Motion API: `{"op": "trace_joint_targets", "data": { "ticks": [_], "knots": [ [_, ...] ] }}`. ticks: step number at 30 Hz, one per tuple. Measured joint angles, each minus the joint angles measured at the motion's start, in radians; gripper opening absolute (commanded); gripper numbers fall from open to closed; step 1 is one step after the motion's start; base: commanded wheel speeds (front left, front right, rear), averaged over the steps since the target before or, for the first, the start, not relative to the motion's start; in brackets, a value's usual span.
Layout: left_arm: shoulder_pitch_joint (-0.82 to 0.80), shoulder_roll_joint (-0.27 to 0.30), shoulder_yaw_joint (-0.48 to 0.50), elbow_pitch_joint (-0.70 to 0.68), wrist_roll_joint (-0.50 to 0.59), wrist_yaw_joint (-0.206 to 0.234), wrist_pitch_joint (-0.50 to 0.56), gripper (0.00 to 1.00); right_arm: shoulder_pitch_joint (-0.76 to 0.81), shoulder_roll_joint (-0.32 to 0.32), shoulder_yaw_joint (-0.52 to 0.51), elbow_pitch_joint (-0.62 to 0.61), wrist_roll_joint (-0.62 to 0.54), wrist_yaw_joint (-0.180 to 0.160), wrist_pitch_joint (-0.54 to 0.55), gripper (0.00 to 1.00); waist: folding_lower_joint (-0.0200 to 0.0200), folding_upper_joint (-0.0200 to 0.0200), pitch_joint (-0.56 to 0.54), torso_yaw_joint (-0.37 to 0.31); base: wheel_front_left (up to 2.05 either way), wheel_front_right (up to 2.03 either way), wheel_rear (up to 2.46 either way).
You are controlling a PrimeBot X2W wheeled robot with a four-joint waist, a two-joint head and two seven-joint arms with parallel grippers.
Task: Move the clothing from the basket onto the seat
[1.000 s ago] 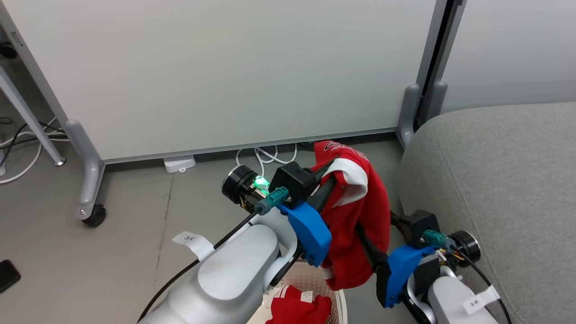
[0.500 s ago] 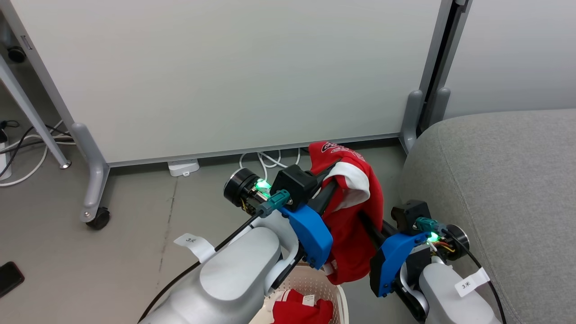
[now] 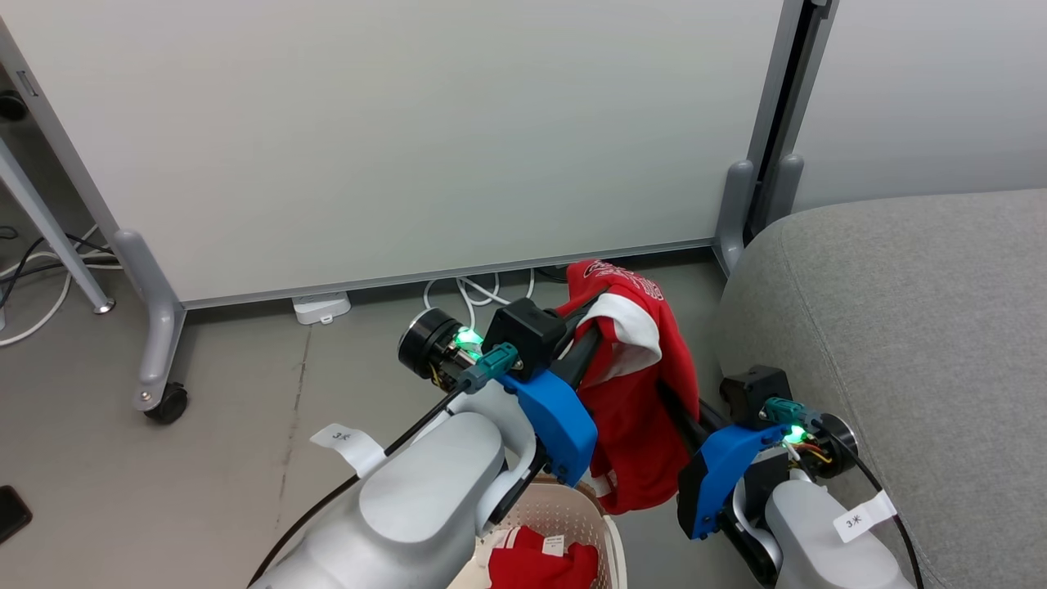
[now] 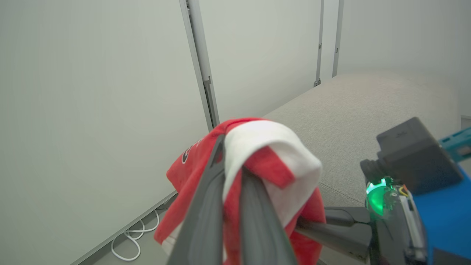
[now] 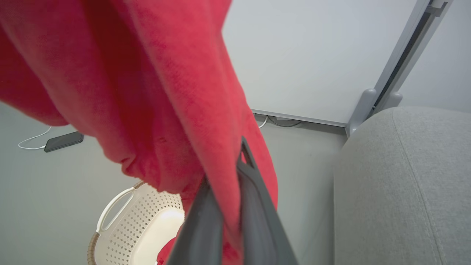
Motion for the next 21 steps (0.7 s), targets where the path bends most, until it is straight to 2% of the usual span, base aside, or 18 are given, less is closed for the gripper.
{"op": "trace_joint_targets", "data": {
  "ticks": [1,2,3,16,21],
  "knots": [
    [0.0,0.0,-0.001,0.001,0.0,0.001,-0.001,0.49,-0.001,0.0,0.001,0.004,0.002,0.0,-0.002,0.0,0.0,0.0,0.0,-0.001,0.0,0.0,0.0],
    [0.0,0.0,-0.002,0.002,-0.001,0.005,-0.002,0.82,-0.001,0.0,0.002,0.007,0.004,0.0,-0.004,0.0,0.0,0.0,0.0,-0.001,0.0,0.0,0.0],
    [0.0,0.0,-0.003,0.002,-0.002,0.005,-0.002,1.0,-0.001,0.0,0.003,0.01,0.006,0.0,-0.005,0.0,0.0,0.0,0.0,-0.002,0.0,0.0,0.0],
    [0.0,0.0,-0.014,0.009,-0.02,0.016,-0.009,1.0,-0.022,0.0,0.005,0.042,0.015,0.0,-0.026,0.0,0.0,0.0,-0.003,-0.004,0.0,0.0,0.0],
    [0.039,0.025,0.011,-0.009,-0.03,0.026,-0.025,1.0,-0.033,0.0,-0.022,0.05,0.009,0.0,-0.037,0.0,0.0,0.0,-0.001,-0.01,0.0,0.0,0.0]
  ]
}}
